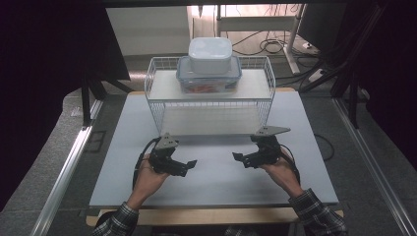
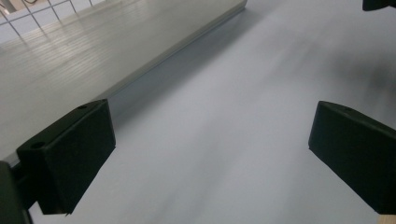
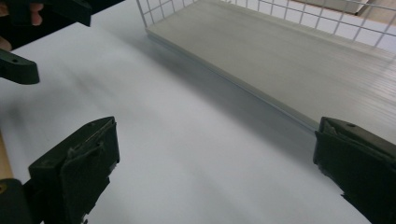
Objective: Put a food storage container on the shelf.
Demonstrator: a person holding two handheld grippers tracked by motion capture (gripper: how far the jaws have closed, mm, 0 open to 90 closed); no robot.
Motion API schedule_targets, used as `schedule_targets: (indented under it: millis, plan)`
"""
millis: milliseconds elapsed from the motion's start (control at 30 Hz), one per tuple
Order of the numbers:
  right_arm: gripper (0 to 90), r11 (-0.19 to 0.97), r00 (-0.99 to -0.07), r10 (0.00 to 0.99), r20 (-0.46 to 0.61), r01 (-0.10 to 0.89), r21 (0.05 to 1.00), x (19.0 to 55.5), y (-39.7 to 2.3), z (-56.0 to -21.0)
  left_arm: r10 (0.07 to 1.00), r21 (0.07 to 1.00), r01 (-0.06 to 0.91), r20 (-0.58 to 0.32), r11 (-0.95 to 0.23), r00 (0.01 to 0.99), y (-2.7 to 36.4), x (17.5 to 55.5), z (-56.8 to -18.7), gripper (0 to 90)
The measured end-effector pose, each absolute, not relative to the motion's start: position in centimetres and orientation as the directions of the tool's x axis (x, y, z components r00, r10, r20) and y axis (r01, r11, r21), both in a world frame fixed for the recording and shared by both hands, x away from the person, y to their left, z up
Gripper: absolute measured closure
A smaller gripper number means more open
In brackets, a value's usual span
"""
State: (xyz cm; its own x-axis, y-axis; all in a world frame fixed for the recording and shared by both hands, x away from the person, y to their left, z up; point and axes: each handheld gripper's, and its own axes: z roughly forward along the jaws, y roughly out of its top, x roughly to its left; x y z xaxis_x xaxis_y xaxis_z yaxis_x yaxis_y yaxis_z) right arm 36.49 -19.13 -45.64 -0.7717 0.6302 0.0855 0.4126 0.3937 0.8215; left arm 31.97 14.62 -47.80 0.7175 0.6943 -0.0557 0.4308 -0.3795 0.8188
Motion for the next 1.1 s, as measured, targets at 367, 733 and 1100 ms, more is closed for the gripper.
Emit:
schedule_targets:
  millis: [367,733,1100]
  plan:
    - [0.6,0.393,-0.751,0.656,0.073,0.423,0.816,35.7,-21.1,-46.6,0.723,0.815,0.441,-0.040,-0.377,0.690,16.2,30.8,-48.7,0.0]
    - [0.6,0.388,-0.733,0.677,0.070,0.436,0.812,34.8,-23.0,-47.4,0.766,0.809,0.466,-0.030,-0.359,0.642,18.5,29.7,-49.8,0.0]
    - [0.6,0.373,-0.699,0.711,0.075,0.465,0.803,34.2,-25.2,-48.3,0.789,0.796,0.486,-0.017,-0.361,0.614,20.1,28.8,-50.8,0.0]
